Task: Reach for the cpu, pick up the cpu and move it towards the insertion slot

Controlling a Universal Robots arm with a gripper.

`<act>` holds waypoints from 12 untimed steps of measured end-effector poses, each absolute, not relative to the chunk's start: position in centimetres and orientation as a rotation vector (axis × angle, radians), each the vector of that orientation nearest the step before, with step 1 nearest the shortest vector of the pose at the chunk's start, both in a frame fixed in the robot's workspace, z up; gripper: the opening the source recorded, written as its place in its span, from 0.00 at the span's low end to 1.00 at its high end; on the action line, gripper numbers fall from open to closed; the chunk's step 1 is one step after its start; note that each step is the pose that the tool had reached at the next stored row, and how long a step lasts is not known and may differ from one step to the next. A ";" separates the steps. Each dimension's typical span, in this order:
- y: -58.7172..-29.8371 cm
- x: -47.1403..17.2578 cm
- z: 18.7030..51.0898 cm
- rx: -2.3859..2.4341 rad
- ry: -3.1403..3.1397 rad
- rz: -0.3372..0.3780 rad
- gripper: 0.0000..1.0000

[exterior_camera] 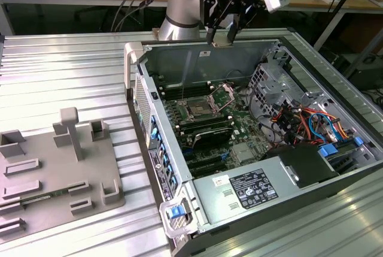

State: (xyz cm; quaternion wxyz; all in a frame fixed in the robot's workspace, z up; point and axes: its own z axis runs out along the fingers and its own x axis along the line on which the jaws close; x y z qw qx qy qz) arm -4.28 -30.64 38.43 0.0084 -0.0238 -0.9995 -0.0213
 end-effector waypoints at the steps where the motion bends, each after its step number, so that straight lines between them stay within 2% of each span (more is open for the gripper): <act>1: -30.6 -4.6 38.3 -0.075 -3.124 -0.067 0.55; 12: -30.5 -6.2 37.4 -0.019 -3.131 -0.067 0.55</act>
